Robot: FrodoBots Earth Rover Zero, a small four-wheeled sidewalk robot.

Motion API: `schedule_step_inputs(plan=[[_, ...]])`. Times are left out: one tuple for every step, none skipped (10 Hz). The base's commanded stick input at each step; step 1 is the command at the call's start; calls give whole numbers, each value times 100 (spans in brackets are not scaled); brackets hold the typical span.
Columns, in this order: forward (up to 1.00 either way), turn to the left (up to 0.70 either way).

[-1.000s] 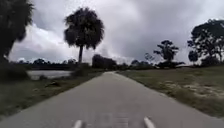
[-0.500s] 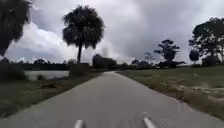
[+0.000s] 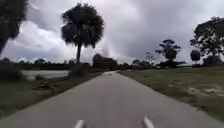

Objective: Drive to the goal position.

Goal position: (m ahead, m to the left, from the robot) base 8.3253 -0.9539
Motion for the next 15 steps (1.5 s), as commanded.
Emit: schedule_step_inputs(plan=[[70,0],[70,0],[70,0],[70,0],[70,0],[70,0],[70,0],[70,0],[70,0],[70,0],[70,0],[70,0],[70,0],[70,0],[70,0]])
